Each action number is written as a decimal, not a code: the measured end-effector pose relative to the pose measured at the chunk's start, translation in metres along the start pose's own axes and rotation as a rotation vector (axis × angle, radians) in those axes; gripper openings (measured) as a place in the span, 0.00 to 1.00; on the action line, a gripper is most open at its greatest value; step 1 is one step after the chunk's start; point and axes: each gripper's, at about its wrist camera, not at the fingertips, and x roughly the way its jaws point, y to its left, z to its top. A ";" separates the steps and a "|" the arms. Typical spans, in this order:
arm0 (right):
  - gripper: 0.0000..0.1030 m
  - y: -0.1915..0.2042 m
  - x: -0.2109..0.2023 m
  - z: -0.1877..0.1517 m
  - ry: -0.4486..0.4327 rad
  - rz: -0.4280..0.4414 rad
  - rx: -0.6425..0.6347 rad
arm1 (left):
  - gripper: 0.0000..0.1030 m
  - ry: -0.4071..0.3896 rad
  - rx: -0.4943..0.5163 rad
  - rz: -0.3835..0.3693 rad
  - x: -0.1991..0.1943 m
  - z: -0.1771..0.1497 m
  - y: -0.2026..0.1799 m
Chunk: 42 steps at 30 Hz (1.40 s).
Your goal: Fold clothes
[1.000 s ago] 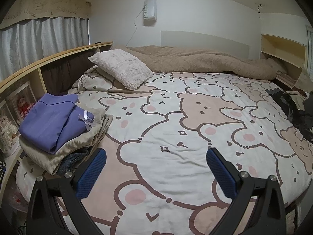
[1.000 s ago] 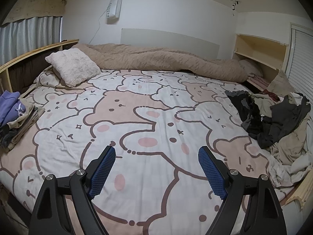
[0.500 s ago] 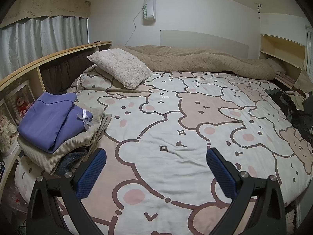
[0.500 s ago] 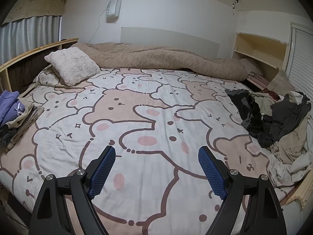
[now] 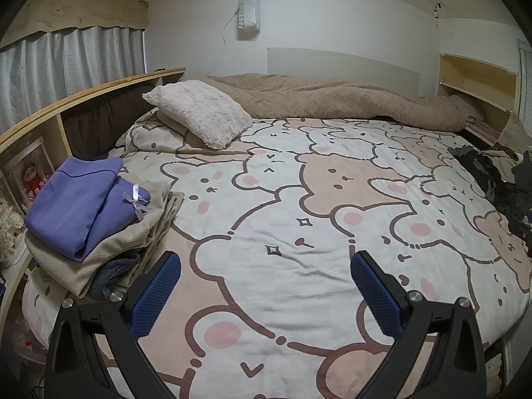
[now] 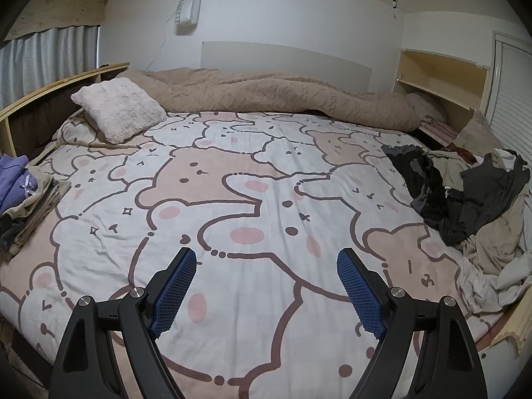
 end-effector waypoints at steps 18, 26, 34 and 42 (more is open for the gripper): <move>0.84 -0.037 0.027 0.011 -0.065 -0.069 0.104 | 1.00 -0.033 -0.027 -0.041 0.013 0.002 -0.015; 0.84 -0.106 0.045 0.035 -0.354 -0.305 0.136 | 1.00 -0.199 -0.048 0.025 0.009 0.014 -0.030; 0.84 -0.217 0.132 0.070 -0.246 -0.608 0.171 | 1.00 -0.160 0.041 -0.036 0.043 0.026 -0.068; 0.84 -0.369 0.205 0.085 -0.119 -1.113 0.282 | 1.00 -0.066 0.098 -0.071 0.085 0.037 -0.105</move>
